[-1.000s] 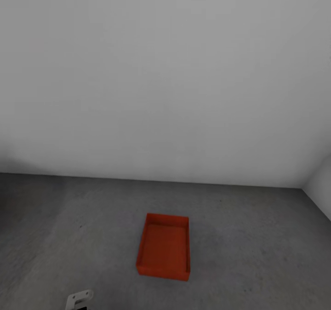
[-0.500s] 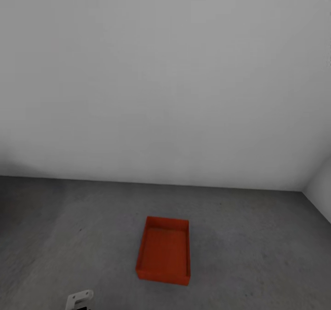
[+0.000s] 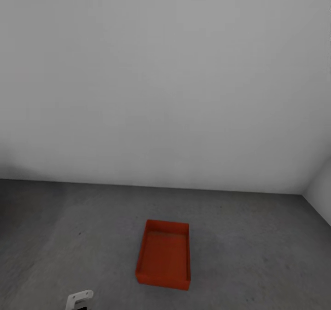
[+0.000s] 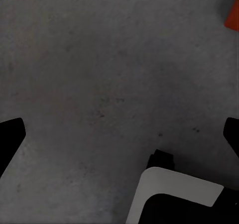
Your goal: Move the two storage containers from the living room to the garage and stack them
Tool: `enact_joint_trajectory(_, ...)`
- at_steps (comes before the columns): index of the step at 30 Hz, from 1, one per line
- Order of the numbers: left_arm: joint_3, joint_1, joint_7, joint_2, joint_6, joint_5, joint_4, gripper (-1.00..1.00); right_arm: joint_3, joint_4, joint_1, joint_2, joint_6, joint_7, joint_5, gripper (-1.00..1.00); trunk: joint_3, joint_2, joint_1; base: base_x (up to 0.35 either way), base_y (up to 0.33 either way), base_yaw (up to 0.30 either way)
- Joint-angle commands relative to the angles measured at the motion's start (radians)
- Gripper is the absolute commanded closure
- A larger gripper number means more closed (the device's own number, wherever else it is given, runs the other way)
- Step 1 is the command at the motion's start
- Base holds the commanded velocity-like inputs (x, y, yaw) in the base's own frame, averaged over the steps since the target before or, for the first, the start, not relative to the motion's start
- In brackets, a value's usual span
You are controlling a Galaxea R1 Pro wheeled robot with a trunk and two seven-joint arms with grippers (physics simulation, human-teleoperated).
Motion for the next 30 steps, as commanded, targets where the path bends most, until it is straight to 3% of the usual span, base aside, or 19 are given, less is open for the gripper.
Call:
enact_joint_trajectory(1, -0.006, -0.001, 0.002, 0.0, 0.001, 0.008, 0.0, -1.0, 0.008, 0.003, -0.001, 0.0, -0.006, -0.001, -0.009, -1.0, 0.0, -0.001, 0.0, 0.0, 0.0, 0.0)
enact_joint_trajectory(24, -0.005, 0.0, 0.002, -0.002, 0.004, 0.012, 0.001, -1.0, 0.009, 0.004, 0.0, 0.002, -0.005, -0.001, -0.009, -1.0, 0.036, -0.001, 0.0, 0.0, 0.0, 0.0)
enact_joint_trajectory(30, -0.006, 0.045, 0.001, -0.013, 0.0, 0.006, 0.0, -1.0, 0.01, 0.003, 0.027, 0.021, -0.006, -0.001, -0.008, -1.0, 0.045, -0.001, 0.0, 0.0, 0.0, 0.0)
